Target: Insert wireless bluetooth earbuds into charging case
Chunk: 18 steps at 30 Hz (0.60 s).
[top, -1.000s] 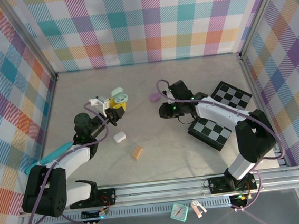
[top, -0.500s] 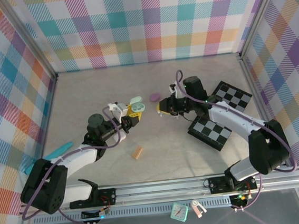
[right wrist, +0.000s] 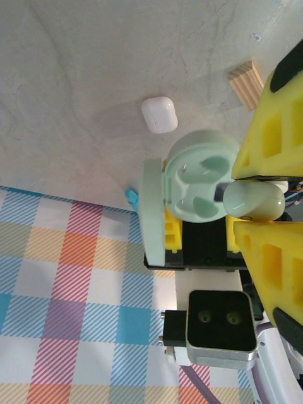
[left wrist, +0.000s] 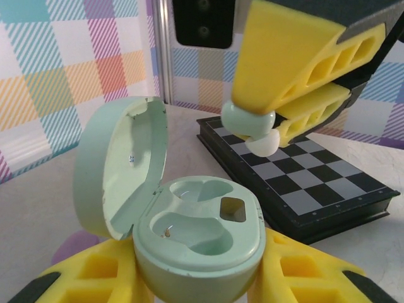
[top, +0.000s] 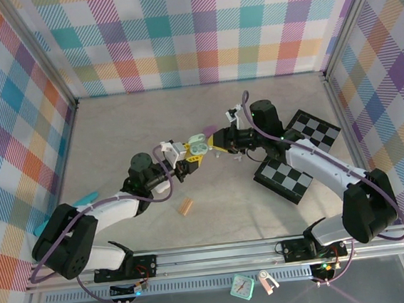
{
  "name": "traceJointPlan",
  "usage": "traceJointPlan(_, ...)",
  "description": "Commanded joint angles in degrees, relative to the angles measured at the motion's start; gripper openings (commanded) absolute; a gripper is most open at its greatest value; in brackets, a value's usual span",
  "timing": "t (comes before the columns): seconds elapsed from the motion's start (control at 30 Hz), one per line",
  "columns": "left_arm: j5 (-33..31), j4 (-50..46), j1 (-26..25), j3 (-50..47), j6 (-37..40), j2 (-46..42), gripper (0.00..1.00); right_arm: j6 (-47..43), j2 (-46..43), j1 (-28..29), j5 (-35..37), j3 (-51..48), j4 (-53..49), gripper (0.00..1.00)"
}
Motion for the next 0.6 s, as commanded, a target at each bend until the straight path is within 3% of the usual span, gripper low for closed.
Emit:
traceJointPlan(0.0,-0.75,0.94,-1.72,2.41,3.72,0.91,0.28,-2.03,-0.36,1.36,0.66,2.94,-0.7,0.23)
traceJointPlan(0.57,-3.3,-0.76,-5.32,5.06,4.55,2.64,0.28,-8.8,2.22,5.15,6.31,7.81,-8.44,0.24)
